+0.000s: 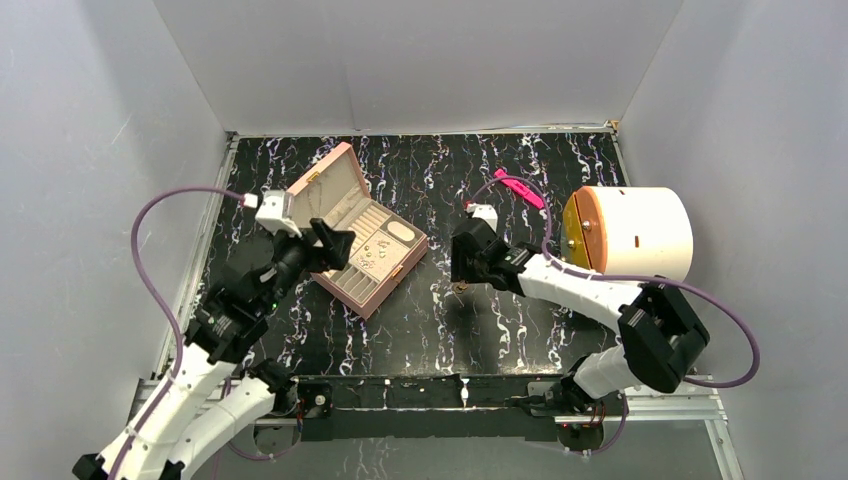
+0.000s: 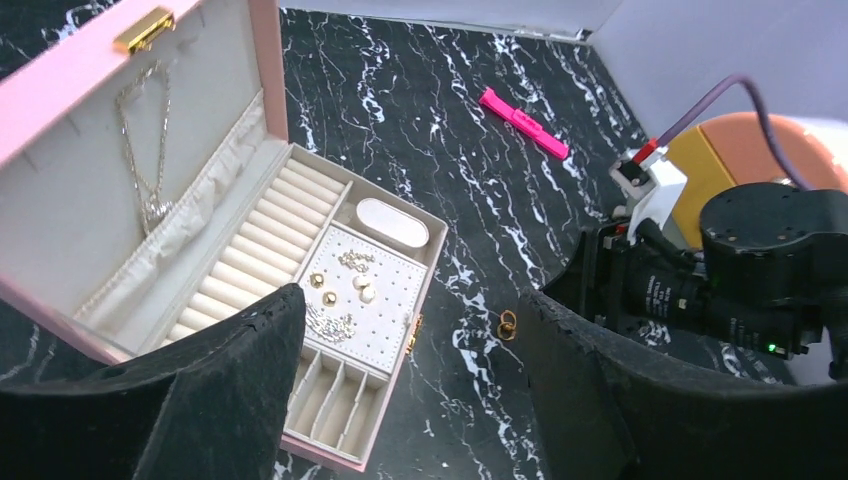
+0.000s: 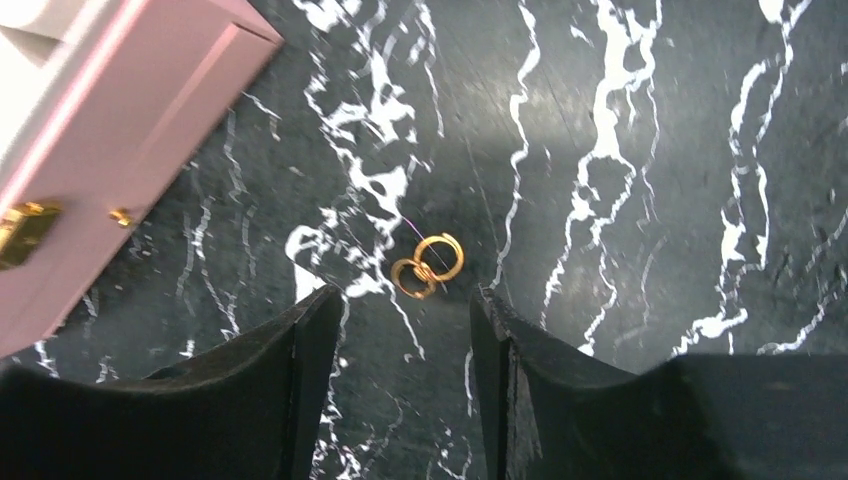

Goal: Organize the mixed jewelry

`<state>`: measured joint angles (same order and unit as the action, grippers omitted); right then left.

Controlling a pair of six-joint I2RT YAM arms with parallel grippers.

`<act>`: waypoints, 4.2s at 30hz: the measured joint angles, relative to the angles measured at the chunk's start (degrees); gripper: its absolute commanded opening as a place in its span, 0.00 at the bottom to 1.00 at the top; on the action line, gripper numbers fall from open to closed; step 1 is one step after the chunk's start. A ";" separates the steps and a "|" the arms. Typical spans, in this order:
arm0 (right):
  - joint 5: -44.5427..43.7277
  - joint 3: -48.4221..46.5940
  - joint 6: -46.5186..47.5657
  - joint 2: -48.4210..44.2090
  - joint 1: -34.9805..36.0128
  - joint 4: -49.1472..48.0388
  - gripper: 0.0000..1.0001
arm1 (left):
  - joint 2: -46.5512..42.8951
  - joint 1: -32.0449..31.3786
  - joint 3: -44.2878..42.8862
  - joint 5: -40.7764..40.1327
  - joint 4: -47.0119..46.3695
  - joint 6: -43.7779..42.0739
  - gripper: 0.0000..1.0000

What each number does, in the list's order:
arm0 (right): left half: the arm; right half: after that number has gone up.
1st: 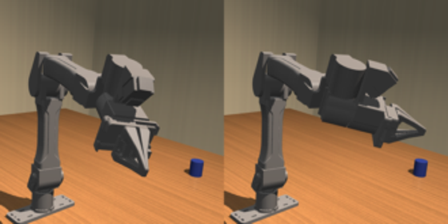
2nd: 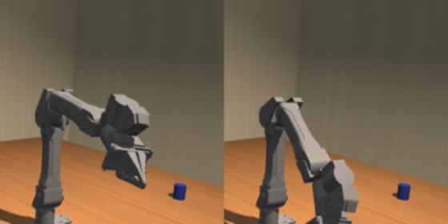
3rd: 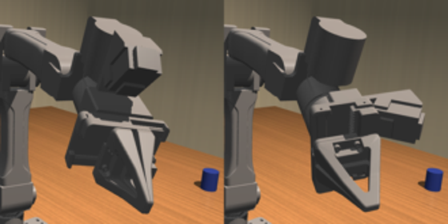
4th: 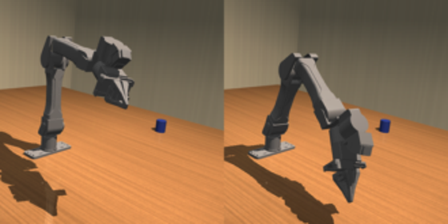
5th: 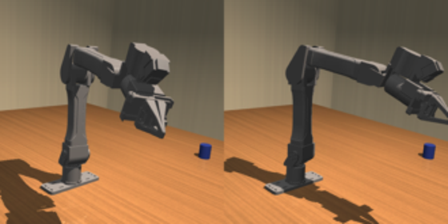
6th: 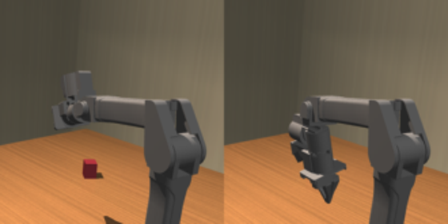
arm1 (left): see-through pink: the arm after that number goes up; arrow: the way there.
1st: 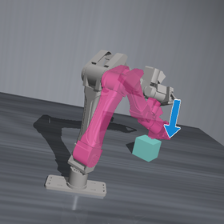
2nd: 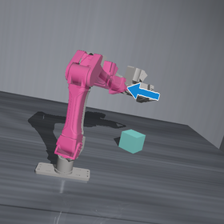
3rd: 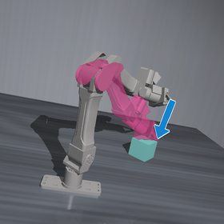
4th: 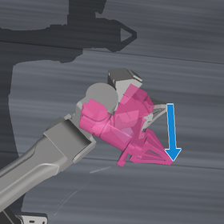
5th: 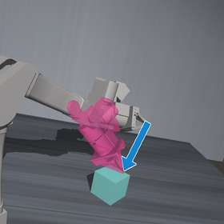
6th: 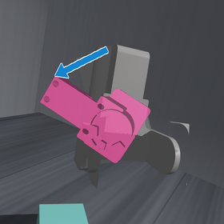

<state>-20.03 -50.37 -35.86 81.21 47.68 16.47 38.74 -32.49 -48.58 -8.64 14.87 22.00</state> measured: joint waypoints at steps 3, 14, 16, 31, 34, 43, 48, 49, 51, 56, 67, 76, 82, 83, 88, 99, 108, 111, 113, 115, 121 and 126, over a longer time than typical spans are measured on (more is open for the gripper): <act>0.04 -0.15 -1.55 0.83 -0.04 3.85 0.45 | -4.76 0.00 4.96 -0.37 -1.66 3.65 0.78; 2.58 -4.72 -1.81 8.94 -0.04 8.76 0.33 | -7.08 0.00 12.02 3.69 -2.45 12.61 0.78; 2.62 -5.95 -1.38 10.12 -0.04 8.74 0.36 | -7.10 0.00 12.02 4.02 -2.47 13.00 0.78; 3.78 -7.69 0.17 15.15 -0.04 8.46 0.38 | -5.07 0.00 12.55 4.72 -2.47 13.99 0.78; 3.72 -7.69 0.57 15.54 -0.04 8.00 0.29 | -4.31 0.00 12.55 4.87 -2.49 14.01 0.78; 3.72 -7.69 0.96 15.65 -0.04 7.04 0.27 | -4.07 0.00 12.66 5.05 -2.54 14.05 0.78; 4.31 -7.61 0.96 15.06 -0.04 6.32 0.26 | -3.85 0.00 12.66 5.11 -2.71 14.05 0.78; 4.61 -7.54 0.94 14.67 -0.04 6.08 0.26 | -3.76 0.00 12.66 5.16 -2.73 14.05 0.78; 5.60 -7.04 0.94 13.44 -0.04 5.29 0.26 | -3.56 0.00 12.66 5.27 -2.89 14.05 0.78; 8.17 -4.76 0.90 9.07 -0.04 2.73 0.29 | -3.28 0.00 13.00 5.70 -3.04 14.08 0.78; 6.99 -5.73 -3.67 13.07 0.11 7.17 0.48 | -2.89 0.00 13.40 6.16 -3.34 14.23 0.78; 7.87 -6.21 -7.96 14.84 0.35 7.26 0.47 | -2.89 0.00 14.16 6.16 -3.76 14.21 0.78; 4.70 -9.64 -7.72 17.99 0.50 7.45 0.45 | -3.02 0.00 14.27 6.12 -3.69 14.12 0.78; 3.98 -10.14 -7.50 18.45 0.50 7.48 0.45 | -3.08 0.00 14.29 6.12 -3.69 14.10 0.78; 0.52 -12.57 -5.35 20.65 0.50 7.50 0.42 | -3.32 0.00 14.38 6.10 -3.67 14.03 0.78; -1.79 -13.73 -1.40 21.86 1.38 7.96 0.48 | -3.32 0.00 14.40 6.08 -3.28 14.01 0.78; -2.21 -14.16 -2.29 21.77 2.47 10.73 0.39 | -3.26 0.00 14.49 6.10 -3.30 14.03 0.78; -2.01 -14.36 -2.80 21.77 2.71 11.41 0.37 | -3.28 0.00 14.73 6.10 -3.34 14.03 0.78; -1.73 -14.40 -3.08 21.77 2.71 11.87 0.35 | -3.28 0.00 15.13 6.10 -3.30 14.05 0.78; -1.55 -14.49 -3.32 21.77 2.71 12.09 0.35 | -3.28 0.00 15.32 6.10 -3.21 14.05 0.78; -1.51 -14.56 -3.89 21.46 2.75 12.85 0.35 | -3.58 0.00 15.32 6.12 -3.23 14.08 0.78; -1.40 -13.64 -3.89 18.10 2.86 12.70 0.36 | -3.58 0.00 15.32 6.10 -3.23 14.10 0.78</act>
<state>-21.43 -64.01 -39.75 99.31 50.54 29.17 35.16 -32.49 -33.26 -2.55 11.64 36.10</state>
